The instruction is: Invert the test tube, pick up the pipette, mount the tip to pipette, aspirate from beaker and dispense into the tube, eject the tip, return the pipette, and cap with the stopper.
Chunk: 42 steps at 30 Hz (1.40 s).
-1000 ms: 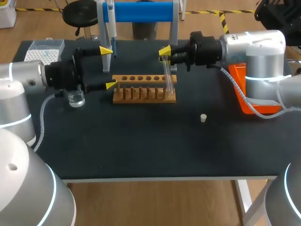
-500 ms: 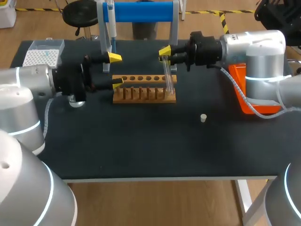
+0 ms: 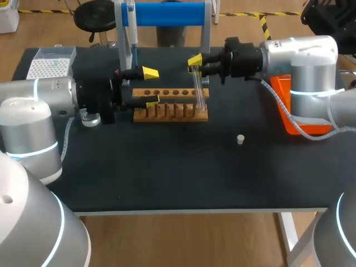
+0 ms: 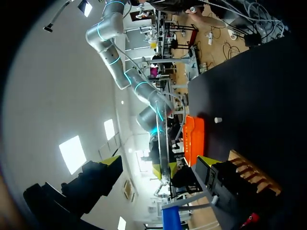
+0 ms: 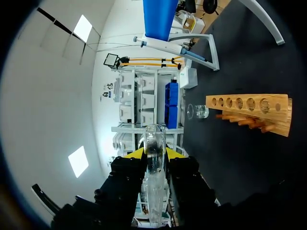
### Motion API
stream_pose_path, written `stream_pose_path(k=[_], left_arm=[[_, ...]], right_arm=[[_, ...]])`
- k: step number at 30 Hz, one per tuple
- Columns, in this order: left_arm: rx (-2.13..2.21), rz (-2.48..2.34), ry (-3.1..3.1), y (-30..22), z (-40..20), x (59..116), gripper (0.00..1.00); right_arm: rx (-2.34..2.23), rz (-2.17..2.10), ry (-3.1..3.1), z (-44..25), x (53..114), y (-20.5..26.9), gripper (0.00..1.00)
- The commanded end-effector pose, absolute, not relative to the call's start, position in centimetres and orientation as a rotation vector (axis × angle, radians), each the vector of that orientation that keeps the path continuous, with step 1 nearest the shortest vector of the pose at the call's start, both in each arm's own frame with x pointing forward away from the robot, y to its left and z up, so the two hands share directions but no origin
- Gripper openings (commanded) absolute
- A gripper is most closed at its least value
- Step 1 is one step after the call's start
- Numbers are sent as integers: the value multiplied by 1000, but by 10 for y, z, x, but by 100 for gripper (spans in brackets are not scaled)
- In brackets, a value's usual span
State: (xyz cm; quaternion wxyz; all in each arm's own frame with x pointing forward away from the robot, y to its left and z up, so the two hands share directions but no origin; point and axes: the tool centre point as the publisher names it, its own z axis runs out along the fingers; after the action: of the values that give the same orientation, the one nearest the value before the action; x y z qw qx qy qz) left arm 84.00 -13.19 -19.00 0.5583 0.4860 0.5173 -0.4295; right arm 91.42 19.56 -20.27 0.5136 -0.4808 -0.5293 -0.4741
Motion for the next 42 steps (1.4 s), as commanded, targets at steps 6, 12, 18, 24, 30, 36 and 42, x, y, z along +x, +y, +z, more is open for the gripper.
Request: stream_pose_path(k=[6,12,18,24,30,36,42], left_arm=[[1176,-1030,1213,-156,-192,838,100],[1185,-1041,1203,-168,-190,833,100],[1185,-1055,1212,-179,-190,830,100],[1199,-1066,1218,-194,-190,828,100],[1207,-1084,1217,-206,-190,829,100],[1224,-1097,1216,-216,-191,831,100],[1223,-1106,1215,-223,-192,836,98]], right_arm=[[-1158,-1139,-1274,-202,914,195,0],[-1158,-1139,-1274,-202,914,195,0],[-1158,-1139,-1274,-202,914,195,0],[-1158,-1139,-1274,-202,914,195,0],[-1158,-1139,-1274,-202,914,195,0],[-1158,-1139,-1274,-202,914,195,0],[-1158,-1139,-1274,-202,914,195,0]])
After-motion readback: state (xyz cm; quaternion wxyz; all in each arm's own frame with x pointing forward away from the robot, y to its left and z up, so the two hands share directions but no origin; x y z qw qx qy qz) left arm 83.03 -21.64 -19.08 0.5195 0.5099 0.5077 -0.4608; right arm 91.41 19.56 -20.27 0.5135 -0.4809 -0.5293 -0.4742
